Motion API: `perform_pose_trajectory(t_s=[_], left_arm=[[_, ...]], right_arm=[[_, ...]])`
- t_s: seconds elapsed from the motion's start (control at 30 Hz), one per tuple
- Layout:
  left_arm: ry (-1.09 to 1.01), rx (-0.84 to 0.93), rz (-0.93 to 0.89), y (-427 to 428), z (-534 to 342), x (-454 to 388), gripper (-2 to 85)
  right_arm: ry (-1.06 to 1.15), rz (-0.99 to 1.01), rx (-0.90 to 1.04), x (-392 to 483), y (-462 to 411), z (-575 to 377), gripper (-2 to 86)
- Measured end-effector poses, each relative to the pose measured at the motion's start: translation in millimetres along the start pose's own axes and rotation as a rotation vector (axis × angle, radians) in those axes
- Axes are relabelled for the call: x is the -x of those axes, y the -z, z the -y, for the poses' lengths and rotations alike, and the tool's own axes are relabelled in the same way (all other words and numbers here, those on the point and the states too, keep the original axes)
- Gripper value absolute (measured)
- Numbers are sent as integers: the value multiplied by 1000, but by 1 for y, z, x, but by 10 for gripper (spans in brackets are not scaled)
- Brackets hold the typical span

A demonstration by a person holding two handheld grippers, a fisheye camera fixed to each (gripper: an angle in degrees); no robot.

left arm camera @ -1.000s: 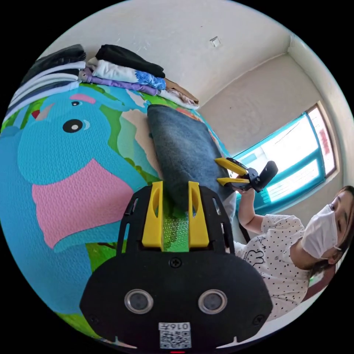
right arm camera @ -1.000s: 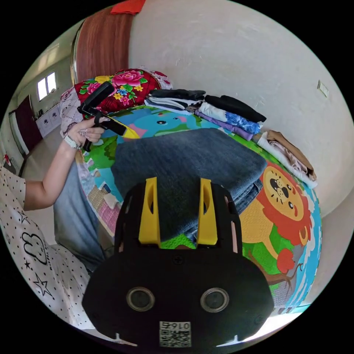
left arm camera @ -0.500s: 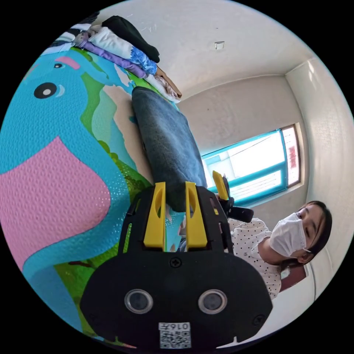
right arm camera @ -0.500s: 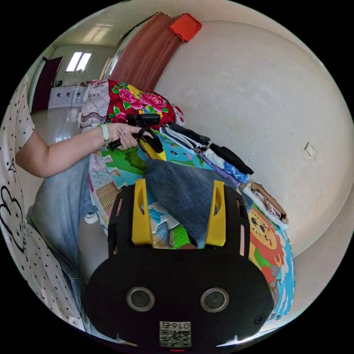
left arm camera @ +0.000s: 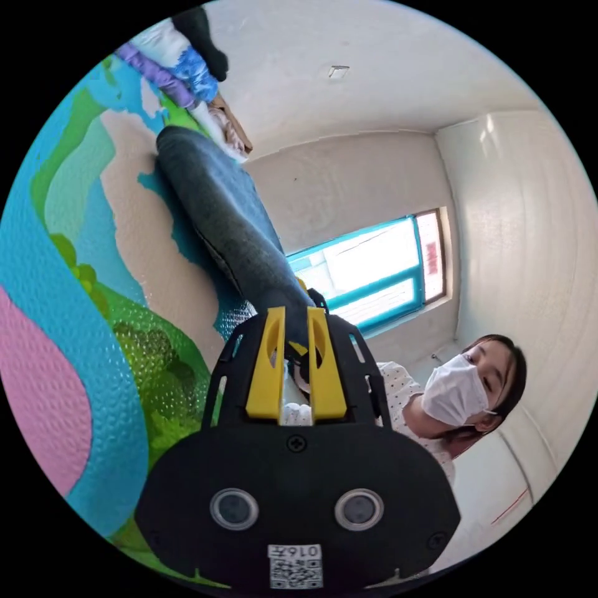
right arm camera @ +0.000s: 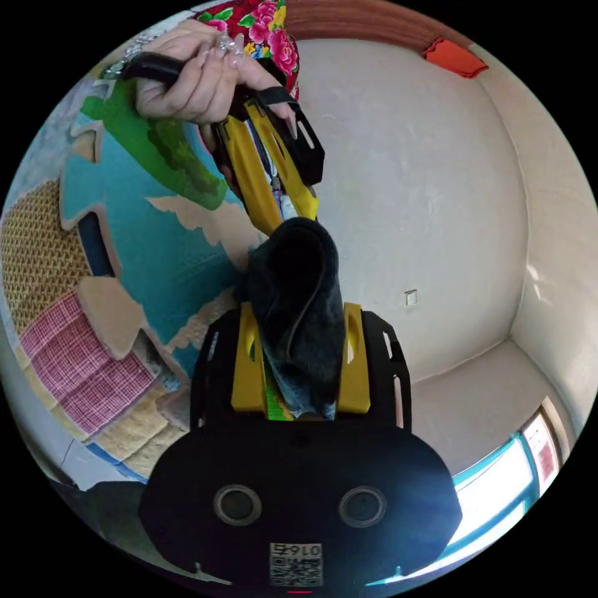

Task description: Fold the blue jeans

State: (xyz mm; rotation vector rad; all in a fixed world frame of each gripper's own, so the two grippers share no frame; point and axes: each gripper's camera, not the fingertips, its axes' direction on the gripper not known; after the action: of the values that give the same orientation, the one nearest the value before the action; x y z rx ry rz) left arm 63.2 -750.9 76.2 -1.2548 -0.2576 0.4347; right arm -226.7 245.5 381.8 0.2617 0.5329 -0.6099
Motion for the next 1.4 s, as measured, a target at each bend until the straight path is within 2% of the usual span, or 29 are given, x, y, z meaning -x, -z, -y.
perform_pose_trajectory(t_s=[0.03,0.17,0.23,0.3,0.33,0.4,0.5,0.6,0.8,0.9,0.97,1.13,1.23,1.4], left_arm=[[-26,2,20,-3,-4,-4,60],[-404,-87,175,-22,-46,-64,136],[-572,-142,354,-40,-76,-93,174],[-743,-139,797,-92,-116,-119,200],[-774,-119,913,-109,-124,-122,205],[-877,-26,1282,-184,-153,-119,207],[-1015,-17,1462,-260,-189,-105,195],[-1096,-15,1545,-317,-216,-87,191],[-1089,29,1681,-383,-244,-46,182],[-1095,53,1691,-406,-256,-27,182],[-1112,75,1677,-422,-263,-16,179],[-1178,118,1773,-479,-278,23,153],[-1269,124,1793,-517,-288,40,122],[-1152,188,1804,-579,-276,44,81]], right_arm=[[-15,31,-10,-3,1,-4,138],[-153,386,11,-56,-4,-15,104],[-166,431,11,-72,-7,-18,100],[-172,454,14,-85,-8,-21,98],[-177,470,17,-92,-9,-23,97],[-180,490,26,-100,-11,-25,96],[-156,487,38,-107,-11,-25,94],[-125,479,28,-110,-3,-25,91],[-33,481,-87,-110,31,-46,88],[38,449,-233,-110,50,-79,87],[25,489,-366,-125,52,-120,87],[-23,609,-523,-165,35,-206,89],[-79,666,-553,-185,16,-247,94],[-180,723,-471,-208,-20,-286,122]])
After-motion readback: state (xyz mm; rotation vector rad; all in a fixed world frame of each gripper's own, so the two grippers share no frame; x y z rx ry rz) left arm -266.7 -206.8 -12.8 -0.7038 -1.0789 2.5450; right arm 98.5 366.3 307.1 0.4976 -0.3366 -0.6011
